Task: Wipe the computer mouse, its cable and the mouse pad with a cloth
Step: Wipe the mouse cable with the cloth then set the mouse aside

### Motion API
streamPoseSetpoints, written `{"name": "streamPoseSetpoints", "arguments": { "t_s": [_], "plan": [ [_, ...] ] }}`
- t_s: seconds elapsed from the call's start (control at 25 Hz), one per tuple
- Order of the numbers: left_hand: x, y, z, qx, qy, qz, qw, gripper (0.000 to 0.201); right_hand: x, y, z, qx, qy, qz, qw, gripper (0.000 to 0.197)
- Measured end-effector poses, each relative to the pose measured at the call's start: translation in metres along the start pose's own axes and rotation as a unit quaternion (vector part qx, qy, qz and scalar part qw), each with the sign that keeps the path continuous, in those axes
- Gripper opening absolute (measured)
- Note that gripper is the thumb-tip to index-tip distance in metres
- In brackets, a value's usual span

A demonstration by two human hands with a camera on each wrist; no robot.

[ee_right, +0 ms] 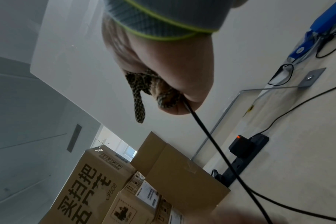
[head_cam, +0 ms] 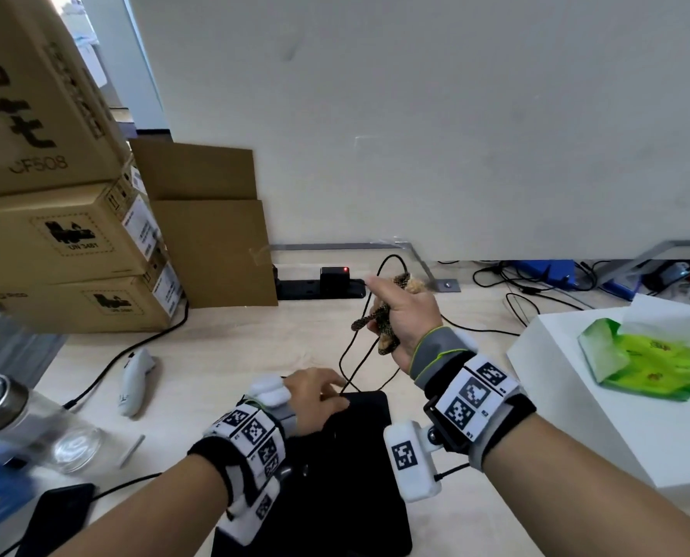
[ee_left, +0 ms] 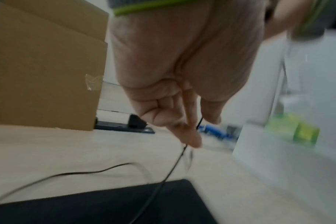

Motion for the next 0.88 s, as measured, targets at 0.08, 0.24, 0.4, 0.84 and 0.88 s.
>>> {"name": "streamPoseSetpoints", "arguments": {
  "t_s": [0.08, 0.24, 0.4, 0.84, 0.88],
  "plan": [
    [0.020, -0.002, -0.043, -0.041, -0.154, -0.075, 0.984, 0.011, -0.005, -0.004, -0.010, -0.007, 0.016, 0.006, 1.000, 0.030],
    [0.031, -0.005, -0.067, -0.089, -0.136, -0.088, 0.983, 0.025, -0.007, -0.009, -0.010, 0.000, -0.004, 0.018, 1.000, 0.030],
    [-0.019, 0.000, -0.017, -0.060, 0.136, 0.082, 0.985, 0.019, -0.003, -0.008, 0.006, 0.012, -0.026, 0.021, 0.999, 0.025],
    [0.026, -0.005, -0.075, -0.079, -0.134, -0.106, 0.982, 0.023, -0.009, -0.013, -0.007, 0.017, -0.004, 0.019, 1.000, 0.031],
    [0.025, -0.005, -0.076, -0.085, -0.117, -0.100, 0.984, 0.027, -0.009, -0.013, -0.008, 0.016, -0.009, 0.022, 1.000, 0.030]
  ]
}}
Point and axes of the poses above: each hand's wrist, its own y-axis towards the middle knuckle, its own x-axis out of the back of the hand, z = x × y, the point moved 7 cm from there along y, towards the middle knuckle
